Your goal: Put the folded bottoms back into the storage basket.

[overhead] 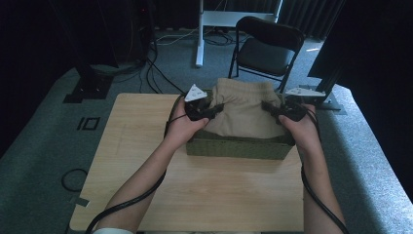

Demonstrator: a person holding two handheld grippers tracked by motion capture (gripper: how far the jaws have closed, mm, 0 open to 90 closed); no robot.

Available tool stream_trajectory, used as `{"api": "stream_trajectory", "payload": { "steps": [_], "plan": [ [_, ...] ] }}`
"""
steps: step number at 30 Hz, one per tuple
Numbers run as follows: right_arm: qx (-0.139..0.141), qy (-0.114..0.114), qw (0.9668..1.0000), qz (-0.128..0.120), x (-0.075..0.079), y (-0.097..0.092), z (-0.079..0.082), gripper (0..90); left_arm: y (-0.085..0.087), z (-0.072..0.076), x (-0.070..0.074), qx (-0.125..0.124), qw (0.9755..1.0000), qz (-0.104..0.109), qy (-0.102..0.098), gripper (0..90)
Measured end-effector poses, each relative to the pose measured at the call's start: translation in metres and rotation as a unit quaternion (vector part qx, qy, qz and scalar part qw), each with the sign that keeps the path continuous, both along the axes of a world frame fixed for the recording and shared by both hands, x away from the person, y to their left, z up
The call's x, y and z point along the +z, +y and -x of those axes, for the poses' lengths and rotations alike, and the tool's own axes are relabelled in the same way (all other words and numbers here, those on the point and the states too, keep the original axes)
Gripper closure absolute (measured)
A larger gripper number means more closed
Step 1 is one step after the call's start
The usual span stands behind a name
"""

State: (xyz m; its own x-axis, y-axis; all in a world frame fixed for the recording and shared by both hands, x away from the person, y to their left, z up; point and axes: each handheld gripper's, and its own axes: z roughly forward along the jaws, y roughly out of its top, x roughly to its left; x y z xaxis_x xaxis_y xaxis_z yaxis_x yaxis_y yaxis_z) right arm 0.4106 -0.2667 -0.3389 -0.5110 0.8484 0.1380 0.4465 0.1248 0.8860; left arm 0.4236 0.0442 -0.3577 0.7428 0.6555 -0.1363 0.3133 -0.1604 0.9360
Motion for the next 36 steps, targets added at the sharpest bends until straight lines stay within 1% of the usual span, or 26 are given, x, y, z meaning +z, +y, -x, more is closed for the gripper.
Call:
{"api": "stream_trajectory", "payload": {
  "steps": [2, 4, 5, 7, 8, 9, 10, 11, 12, 14, 15, 19, 22, 23, 24, 28, 30, 34, 36],
  "plan": [
    [-0.001, 0.002, 1.0, -0.004, -0.002, -0.001, -0.006, 79.5, -0.001, -0.005, -0.002, 0.002, 1.0, 0.0, -0.002, 74.9],
    [-0.006, 0.007, 1.0, -0.003, -0.005, 0.0, -0.013, 79.6, -0.002, -0.011, -0.005, 0.003, 1.0, 0.0, 0.002, 74.9],
    [-0.008, 0.012, 0.9999, -0.002, -0.006, 0.0, -0.016, 79.6, -0.003, -0.014, -0.007, 0.004, 1.0, -0.003, 0.002, 74.9],
    [-0.01, 0.018, 0.9998, -0.001, -0.01, 0.001, -0.023, 79.6, -0.003, -0.02, -0.011, 0.008, 0.9999, 0.0, 0.01, 74.9],
    [-0.009, 0.021, 0.9997, 0.0, -0.012, 0.001, -0.025, 79.6, -0.002, -0.023, -0.013, 0.011, 0.9999, -0.002, 0.008, 74.9],
    [-0.009, 0.023, 0.9997, -0.005, -0.014, 0.001, -0.028, 79.6, -0.002, -0.025, -0.015, 0.014, 0.9999, -0.001, 0.005, 74.9],
    [-0.009, 0.024, 0.9996, -0.007, -0.016, 0.001, -0.031, 79.6, -0.003, -0.028, -0.017, 0.017, 0.9998, 0.002, 0.008, 74.9],
    [-0.006, 0.02, 0.9998, -0.005, -0.018, 0.001, -0.033, 79.6, -0.002, -0.03, -0.019, 0.019, 0.9998, 0.005, 0.008, 74.9],
    [-0.005, 0.019, 0.9998, -0.008, -0.02, 0.001, -0.036, 79.6, -0.002, -0.033, -0.022, 0.018, 0.9998, 0.004, 0.009, 74.9],
    [0.0, 0.016, 0.9999, -0.005, -0.024, 0.0, -0.041, 79.6, -0.003, -0.038, -0.026, 0.019, 0.9997, 0.006, 0.013, 74.9],
    [0.001, 0.019, 0.9998, -0.006, -0.026, -0.001, -0.044, 79.6, -0.003, -0.041, -0.029, 0.017, 0.9998, 0.002, 0.013, 74.9],
    [0.0, 0.029, 0.9996, 0.001, -0.034, -0.003, -0.055, 79.5, -0.007, -0.049, -0.037, 0.021, 0.9997, -0.002, 0.015, 75.0],
    [-0.007, 0.033, 0.9994, 0.008, -0.039, -0.003, -0.063, 79.6, -0.01, -0.053, -0.04, 0.024, 0.9995, -0.007, 0.017, 74.9],
    [-0.01, 0.034, 0.9993, 0.011, -0.041, -0.002, -0.066, 79.6, -0.012, -0.057, -0.043, 0.028, 0.9994, -0.011, 0.017, 75.0],
    [-0.011, 0.036, 0.9992, 0.012, -0.042, -0.003, -0.068, 79.6, -0.014, -0.06, -0.044, 0.027, 0.9993, -0.015, 0.02, 75.0],
    [-0.016, 0.044, 0.9988, 0.016, -0.052, -0.006, -0.077, 79.5, -0.019, -0.066, -0.054, 0.026, 0.999, -0.018, 0.03, 75.0],
    [-0.016, 0.053, 0.9984, 0.013, -0.059, -0.009, -0.08, 79.5, -0.021, -0.069, -0.059, 0.026, 0.9987, -0.022, 0.038, 75.0],
    [-0.023, 0.067, 0.9972, 0.023, -0.074, -0.01, -0.087, 79.5, -0.026, -0.075, -0.07, 0.027, 0.9979, -0.031, 0.049, 74.9],
    [-0.027, 0.076, 0.9966, 0.02, -0.081, -0.011, -0.091, 79.5, -0.028, -0.078, -0.075, 0.029, 0.9975, -0.034, 0.055, 74.9]
  ]
}}
